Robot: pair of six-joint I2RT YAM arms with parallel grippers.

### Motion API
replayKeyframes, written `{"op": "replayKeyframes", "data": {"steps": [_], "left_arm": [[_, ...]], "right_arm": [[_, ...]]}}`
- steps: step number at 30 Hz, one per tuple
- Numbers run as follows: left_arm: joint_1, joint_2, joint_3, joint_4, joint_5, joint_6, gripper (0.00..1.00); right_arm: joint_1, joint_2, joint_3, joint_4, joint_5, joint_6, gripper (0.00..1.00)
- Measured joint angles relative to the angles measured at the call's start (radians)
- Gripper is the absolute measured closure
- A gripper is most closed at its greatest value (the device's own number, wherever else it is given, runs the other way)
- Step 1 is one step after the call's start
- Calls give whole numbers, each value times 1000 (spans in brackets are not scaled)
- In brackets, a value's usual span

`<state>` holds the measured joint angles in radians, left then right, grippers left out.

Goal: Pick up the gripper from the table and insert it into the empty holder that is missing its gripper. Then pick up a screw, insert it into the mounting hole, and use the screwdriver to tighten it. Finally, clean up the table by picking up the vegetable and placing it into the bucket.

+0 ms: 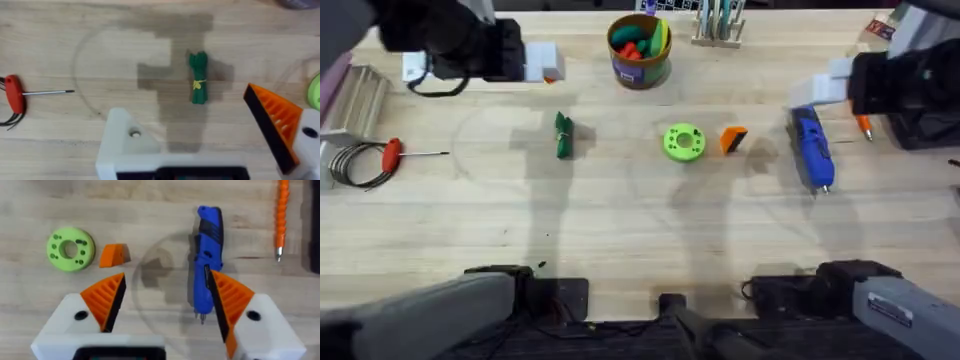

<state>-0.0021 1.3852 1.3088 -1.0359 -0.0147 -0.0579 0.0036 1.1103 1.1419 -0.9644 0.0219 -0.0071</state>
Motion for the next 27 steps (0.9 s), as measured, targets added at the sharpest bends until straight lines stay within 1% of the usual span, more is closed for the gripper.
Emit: {"op": "replayKeyframes", "data": {"steps": [4, 8, 12, 17, 21, 27], "left_arm": [[0, 65, 1, -17, 3, -3, 15], [0, 83, 1, -29, 8, -4, 15], [0, 84, 3, -20, 39, -4, 15], [-17, 122, 39, -50, 63, -49, 16], [-38, 219, 63, -59, 73, -65, 15], [-43, 397, 64, -33, 75, -75, 15]], "right_arm": [[0, 35, 0, -11, 0, 0, 7], [0, 36, 2, -8, 0, 0, 9], [0, 35, 2, -8, 0, 0, 8], [0, 36, 2, -8, 0, 0, 9], [0, 36, 2, -8, 0, 0, 10], [0, 36, 2, -8, 0, 0, 10]]}}
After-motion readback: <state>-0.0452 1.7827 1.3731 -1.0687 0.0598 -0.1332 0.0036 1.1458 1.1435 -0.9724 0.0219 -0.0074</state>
